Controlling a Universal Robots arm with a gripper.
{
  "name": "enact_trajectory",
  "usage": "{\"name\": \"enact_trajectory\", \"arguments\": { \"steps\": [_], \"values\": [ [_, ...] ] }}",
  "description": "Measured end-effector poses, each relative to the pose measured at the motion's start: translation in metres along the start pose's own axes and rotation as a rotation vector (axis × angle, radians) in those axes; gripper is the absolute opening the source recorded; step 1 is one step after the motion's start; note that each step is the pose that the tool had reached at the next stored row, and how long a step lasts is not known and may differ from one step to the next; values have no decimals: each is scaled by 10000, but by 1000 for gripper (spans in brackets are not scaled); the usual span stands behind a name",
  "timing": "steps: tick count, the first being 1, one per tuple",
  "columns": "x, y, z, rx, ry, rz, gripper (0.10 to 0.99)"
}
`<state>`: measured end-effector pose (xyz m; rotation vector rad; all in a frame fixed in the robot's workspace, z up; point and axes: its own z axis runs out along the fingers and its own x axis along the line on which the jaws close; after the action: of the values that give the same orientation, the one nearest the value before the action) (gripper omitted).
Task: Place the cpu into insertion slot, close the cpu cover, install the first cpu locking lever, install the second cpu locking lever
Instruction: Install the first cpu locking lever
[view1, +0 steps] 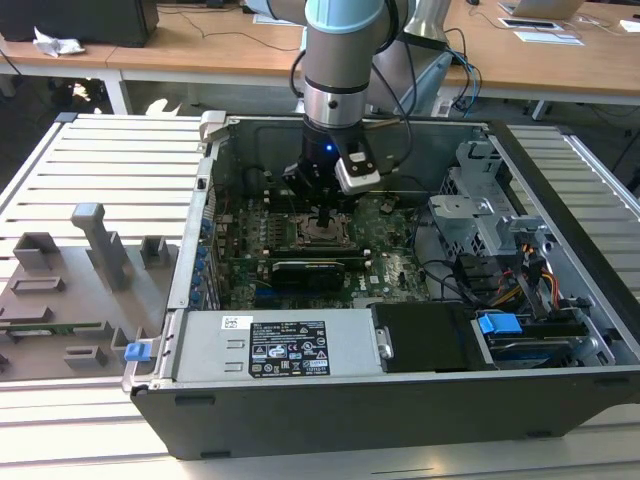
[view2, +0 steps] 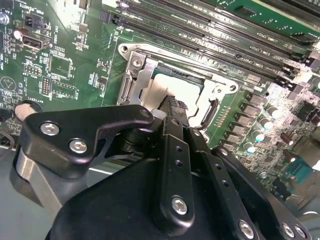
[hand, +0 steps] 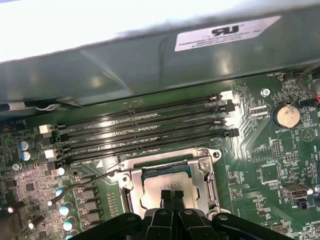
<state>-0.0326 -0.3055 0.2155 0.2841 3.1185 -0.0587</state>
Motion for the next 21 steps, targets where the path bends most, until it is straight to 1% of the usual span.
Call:
{"name": "enact_trajectory", "arguments": {
  "steps": [19, 21],
  "values": [
    [0, 0, 0, -20, -57, -1567, 106],
    [0, 0, 0, -22, -61, -1664, 106]
  ]
}}
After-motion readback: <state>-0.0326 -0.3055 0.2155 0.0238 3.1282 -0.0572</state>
